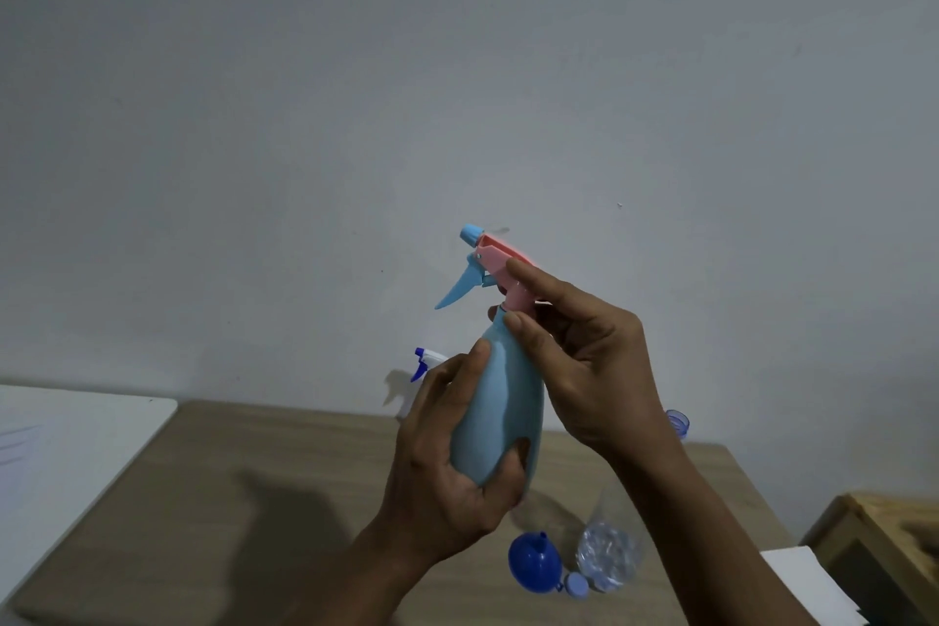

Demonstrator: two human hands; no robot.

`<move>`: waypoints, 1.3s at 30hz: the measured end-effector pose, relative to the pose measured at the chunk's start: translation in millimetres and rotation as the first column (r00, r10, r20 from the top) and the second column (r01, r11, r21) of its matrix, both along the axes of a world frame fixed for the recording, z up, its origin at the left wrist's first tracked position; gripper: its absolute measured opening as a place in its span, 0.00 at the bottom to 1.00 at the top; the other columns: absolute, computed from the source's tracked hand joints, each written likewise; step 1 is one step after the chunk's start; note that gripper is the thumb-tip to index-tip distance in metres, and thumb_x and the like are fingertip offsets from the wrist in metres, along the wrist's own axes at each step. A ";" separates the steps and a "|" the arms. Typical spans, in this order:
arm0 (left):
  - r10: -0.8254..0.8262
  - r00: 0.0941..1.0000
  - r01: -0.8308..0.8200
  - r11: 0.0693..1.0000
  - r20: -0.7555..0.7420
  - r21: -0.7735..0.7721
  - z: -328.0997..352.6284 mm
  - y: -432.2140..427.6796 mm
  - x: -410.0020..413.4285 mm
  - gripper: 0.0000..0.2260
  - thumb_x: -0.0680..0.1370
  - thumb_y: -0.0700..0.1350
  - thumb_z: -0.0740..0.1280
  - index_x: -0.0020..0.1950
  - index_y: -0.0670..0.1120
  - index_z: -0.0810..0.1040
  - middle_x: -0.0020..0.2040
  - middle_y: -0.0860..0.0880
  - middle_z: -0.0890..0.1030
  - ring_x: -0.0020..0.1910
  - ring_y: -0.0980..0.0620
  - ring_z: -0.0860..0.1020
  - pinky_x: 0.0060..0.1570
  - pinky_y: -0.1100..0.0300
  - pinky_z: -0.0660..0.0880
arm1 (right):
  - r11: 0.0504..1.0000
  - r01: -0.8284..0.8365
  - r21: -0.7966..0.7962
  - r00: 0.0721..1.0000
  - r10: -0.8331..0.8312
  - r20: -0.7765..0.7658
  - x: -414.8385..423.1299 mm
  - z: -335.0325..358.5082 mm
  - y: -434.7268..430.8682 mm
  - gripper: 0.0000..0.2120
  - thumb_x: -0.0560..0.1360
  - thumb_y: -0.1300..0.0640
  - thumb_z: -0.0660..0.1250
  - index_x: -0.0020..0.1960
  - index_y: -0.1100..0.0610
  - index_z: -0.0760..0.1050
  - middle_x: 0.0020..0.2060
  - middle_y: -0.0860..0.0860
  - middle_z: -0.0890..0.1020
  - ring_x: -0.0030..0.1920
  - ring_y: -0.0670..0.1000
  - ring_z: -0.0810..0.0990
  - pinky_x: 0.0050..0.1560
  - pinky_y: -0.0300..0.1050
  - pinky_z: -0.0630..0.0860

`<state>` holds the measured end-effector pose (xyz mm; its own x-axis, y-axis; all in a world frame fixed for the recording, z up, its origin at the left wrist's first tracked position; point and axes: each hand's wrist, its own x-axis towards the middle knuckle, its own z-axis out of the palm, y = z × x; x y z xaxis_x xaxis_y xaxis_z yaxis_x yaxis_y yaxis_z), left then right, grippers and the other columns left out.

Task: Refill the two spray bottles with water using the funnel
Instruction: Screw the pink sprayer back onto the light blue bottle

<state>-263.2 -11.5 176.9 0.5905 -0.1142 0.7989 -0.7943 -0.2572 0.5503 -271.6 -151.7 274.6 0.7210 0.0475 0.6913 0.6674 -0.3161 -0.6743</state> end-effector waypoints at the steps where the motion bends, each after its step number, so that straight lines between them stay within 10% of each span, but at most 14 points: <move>1: 0.010 1.000 -0.010 1.000 -0.004 0.008 0.0 0.0 -0.3 0.37 0.72 0.55 0.70 0.78 0.56 0.57 0.68 0.54 0.69 0.62 0.50 0.75 0.53 0.60 0.80 | 1.000 0.006 -0.007 1.000 -0.006 -0.001 0.3 0.4 -0.3 0.20 0.77 0.63 0.70 0.66 0.46 0.76 0.57 0.49 0.85 0.56 0.52 0.84 0.59 0.51 0.81; 12: -0.493 0.848 0.459 0.866 -0.195 -0.198 25.7 15.5 -5.3 0.34 0.71 0.48 0.69 0.74 0.66 0.61 0.69 0.62 0.70 0.65 0.51 0.75 0.49 0.61 0.80 | 0.901 -0.273 0.337 0.947 0.313 -0.070 0.6 28.3 -12.3 0.20 0.73 0.65 0.70 0.63 0.53 0.80 0.58 0.57 0.84 0.53 0.65 0.85 0.58 0.58 0.80; 31: -0.215 0.975 0.214 0.976 -0.045 -0.035 21.1 8.9 0.7 0.40 0.68 0.52 0.73 0.76 0.59 0.59 0.73 0.58 0.68 0.68 0.50 0.74 0.58 0.62 0.77 | 0.957 -0.168 0.237 0.972 0.201 -0.124 4.8 27.0 -9.6 0.19 0.74 0.63 0.70 0.64 0.54 0.79 0.56 0.53 0.85 0.51 0.59 0.86 0.56 0.54 0.82; 39: -0.351 0.926 0.336 0.933 -0.135 -0.127 17.2 8.0 2.9 0.39 0.67 0.51 0.73 0.75 0.64 0.61 0.71 0.60 0.69 0.66 0.52 0.75 0.53 0.63 0.79 | 0.936 -0.175 0.306 0.971 0.216 -0.106 5.8 17.8 -8.2 0.16 0.76 0.64 0.68 0.61 0.55 0.71 0.56 0.61 0.82 0.51 0.62 0.86 0.54 0.56 0.82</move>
